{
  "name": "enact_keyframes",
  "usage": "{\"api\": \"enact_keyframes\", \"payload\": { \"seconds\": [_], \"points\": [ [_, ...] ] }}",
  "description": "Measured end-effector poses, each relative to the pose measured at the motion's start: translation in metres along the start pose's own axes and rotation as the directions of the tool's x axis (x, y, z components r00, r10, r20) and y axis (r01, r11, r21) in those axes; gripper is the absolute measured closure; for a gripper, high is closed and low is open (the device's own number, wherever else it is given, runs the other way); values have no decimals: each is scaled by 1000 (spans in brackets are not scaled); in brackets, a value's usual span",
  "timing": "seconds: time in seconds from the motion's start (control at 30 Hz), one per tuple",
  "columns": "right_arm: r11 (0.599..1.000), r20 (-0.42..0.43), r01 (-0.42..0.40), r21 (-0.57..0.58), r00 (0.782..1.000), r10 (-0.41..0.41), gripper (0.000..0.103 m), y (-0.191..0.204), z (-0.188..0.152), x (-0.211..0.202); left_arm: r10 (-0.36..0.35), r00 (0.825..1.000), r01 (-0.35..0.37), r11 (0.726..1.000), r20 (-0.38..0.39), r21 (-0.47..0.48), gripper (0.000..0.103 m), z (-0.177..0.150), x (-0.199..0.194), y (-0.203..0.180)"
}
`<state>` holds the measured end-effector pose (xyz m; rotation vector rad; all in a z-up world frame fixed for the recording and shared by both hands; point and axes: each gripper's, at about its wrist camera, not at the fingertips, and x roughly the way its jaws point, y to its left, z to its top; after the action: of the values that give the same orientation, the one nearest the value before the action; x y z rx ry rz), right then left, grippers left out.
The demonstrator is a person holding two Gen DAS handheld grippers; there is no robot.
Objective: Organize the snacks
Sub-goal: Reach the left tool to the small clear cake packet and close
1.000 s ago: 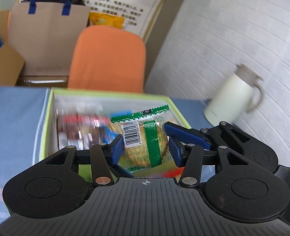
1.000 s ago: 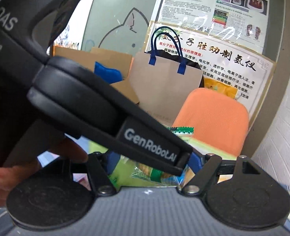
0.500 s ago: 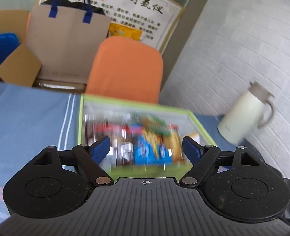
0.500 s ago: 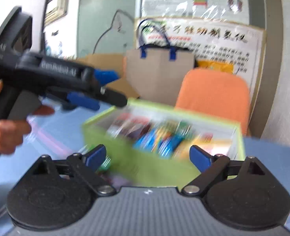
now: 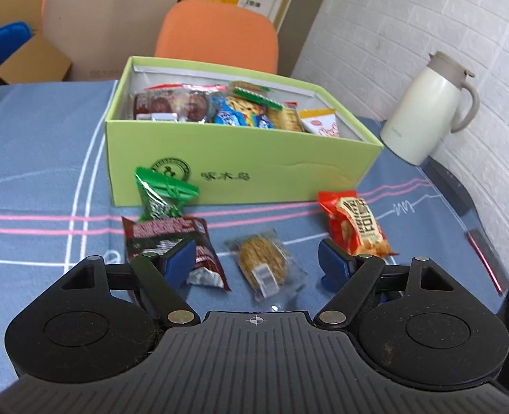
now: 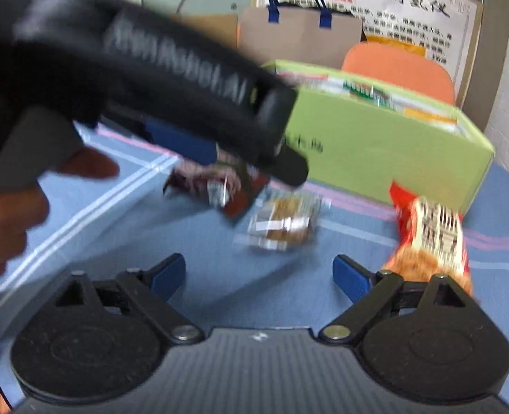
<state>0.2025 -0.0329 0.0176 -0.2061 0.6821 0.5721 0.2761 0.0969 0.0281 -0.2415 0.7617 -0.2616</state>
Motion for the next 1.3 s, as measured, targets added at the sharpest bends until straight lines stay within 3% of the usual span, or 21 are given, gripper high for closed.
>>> {"api": "enact_keyframes", "payload": {
  "seconds": [0.1, 0.27, 0.33, 0.4, 0.47, 0.57, 0.67, 0.77, 0.83, 0.9, 1.1, 1.2, 1.3],
  "points": [
    [999, -9, -11, 40, 1000, 12, 11, -2, -4, -3, 1, 1000, -1, 1000, -4, -7, 37, -1, -1, -1],
    [1000, -33, -16, 9, 999, 16, 11, -2, 1, -4, -31, 999, 30, 999, -17, -31, 37, -4, -1, 2],
    [1000, 5, -7, -23, 1000, 7, 11, -5, 12, -3, -118, 993, 116, 990, -22, -77, 38, -2, -3, 10],
    [997, 12, -14, -80, 1000, 16, 11, -2, 19, 3, -230, 973, 225, 962, -21, -155, 41, 5, -1, 20],
    [993, -6, -18, -118, 1000, 17, 11, -5, 29, 19, -275, 961, 266, 945, -23, -193, 42, 17, 6, 25],
    [993, -26, -51, -106, 998, 48, 11, -8, 31, 31, -200, 977, 187, 971, -76, -148, 46, 28, 23, 19],
    [992, -40, -96, -79, 995, 93, 11, -12, 33, 39, -192, 971, 174, 976, -139, -134, 55, 27, 41, 15],
    [991, -40, -110, -74, 993, 107, 11, -13, 33, 40, -150, 975, 135, 986, -162, -99, 59, 21, 49, 9],
    [991, -39, -111, -71, 993, 109, 11, -13, 30, 35, -124, 978, 112, 990, -170, -81, 68, 16, 51, 7],
    [991, -36, -122, -57, 992, 120, 11, -13, 25, 27, -145, 974, 131, 987, -175, -91, 71, 10, 46, 7],
    [994, -44, -101, -32, 994, 99, 11, -4, -4, -5, -187, 962, 173, 981, -199, -85, 70, -30, 21, -11],
    [997, -32, -76, -23, 997, 75, 11, 4, -24, -21, -187, 964, 179, 982, -189, -55, 69, -53, 6, -25],
    [999, 11, -45, 6, 999, 45, 11, 6, -37, -30, -185, 969, 178, 982, -165, -56, 53, -67, -7, -32]
  ]
}}
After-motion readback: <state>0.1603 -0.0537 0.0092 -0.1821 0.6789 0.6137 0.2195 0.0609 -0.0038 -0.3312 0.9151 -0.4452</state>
